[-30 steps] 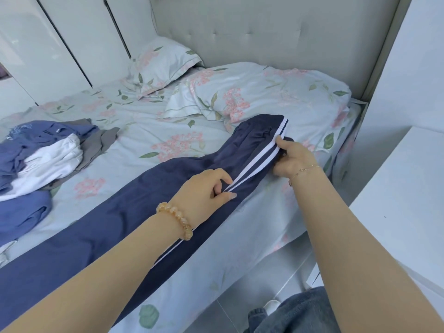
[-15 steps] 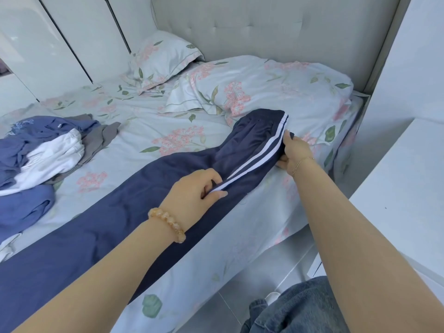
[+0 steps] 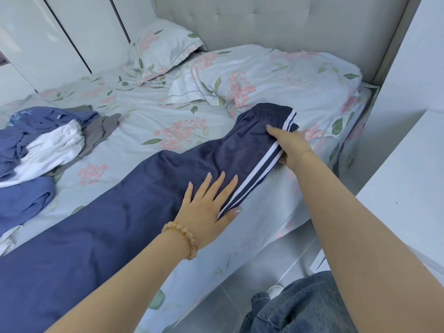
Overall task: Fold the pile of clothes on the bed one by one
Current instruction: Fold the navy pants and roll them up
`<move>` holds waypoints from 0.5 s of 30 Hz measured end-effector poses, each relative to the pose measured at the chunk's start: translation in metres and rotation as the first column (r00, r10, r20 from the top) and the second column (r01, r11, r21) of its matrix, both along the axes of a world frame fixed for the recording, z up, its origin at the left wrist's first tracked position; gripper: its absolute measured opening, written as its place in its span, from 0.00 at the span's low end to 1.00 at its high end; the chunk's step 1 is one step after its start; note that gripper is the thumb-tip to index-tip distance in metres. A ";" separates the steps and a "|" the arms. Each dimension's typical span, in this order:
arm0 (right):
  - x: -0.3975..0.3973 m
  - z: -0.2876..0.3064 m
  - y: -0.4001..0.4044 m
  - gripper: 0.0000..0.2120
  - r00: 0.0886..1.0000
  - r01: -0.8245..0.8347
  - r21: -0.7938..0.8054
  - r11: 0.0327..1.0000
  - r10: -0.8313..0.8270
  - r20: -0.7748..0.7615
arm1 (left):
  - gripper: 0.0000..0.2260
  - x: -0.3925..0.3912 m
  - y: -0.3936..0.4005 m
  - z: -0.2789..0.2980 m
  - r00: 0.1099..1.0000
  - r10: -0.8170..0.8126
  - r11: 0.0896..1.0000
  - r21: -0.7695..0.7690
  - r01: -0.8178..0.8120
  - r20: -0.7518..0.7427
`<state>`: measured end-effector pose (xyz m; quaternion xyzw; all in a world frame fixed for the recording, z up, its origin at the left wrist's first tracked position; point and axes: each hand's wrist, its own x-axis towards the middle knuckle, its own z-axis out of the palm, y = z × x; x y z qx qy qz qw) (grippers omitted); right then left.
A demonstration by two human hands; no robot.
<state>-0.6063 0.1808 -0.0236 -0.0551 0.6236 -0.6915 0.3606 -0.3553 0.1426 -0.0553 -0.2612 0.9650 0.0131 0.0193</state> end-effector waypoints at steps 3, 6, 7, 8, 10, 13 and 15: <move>0.001 -0.004 -0.006 0.02 0.992 0.117 -0.172 0.978 -0.123 -0.029 | 0.29 -0.006 -0.007 0.016 0.998 0.050 0.936 0.349 -0.033 -0.038; 0.004 -0.005 -0.010 0.06 0.980 0.194 -0.283 0.939 -0.196 0.024 | 0.15 -0.008 -0.031 0.052 0.876 0.358 0.662 0.750 0.007 -0.324; 0.003 -0.008 -0.010 0.08 0.977 0.213 -0.262 0.941 -0.201 0.071 | 0.10 -0.008 -0.051 0.057 0.803 0.428 0.720 0.694 -0.026 -0.414; 0.003 -0.009 -0.009 0.12 0.974 0.209 -0.230 0.951 -0.182 0.131 | 0.09 -0.010 -0.077 0.058 0.750 0.457 0.812 0.569 -0.131 -0.478; 0.001 -0.011 -0.006 0.21 0.969 0.155 -0.186 0.970 -0.112 0.222 | 0.13 -0.009 -0.126 0.059 0.717 0.552 0.828 0.381 -0.411 -0.426; -0.004 -0.011 -0.007 0.27 0.962 0.131 -0.204 0.970 -0.075 0.264 | 0.22 -0.004 -0.167 0.053 0.694 0.708 0.680 0.388 -0.623 -0.126; -0.004 -0.013 -0.010 0.25 0.959 0.172 -0.175 0.969 -0.124 0.255 | 0.22 -0.002 -0.175 0.050 0.718 0.690 0.686 0.402 -0.606 -0.094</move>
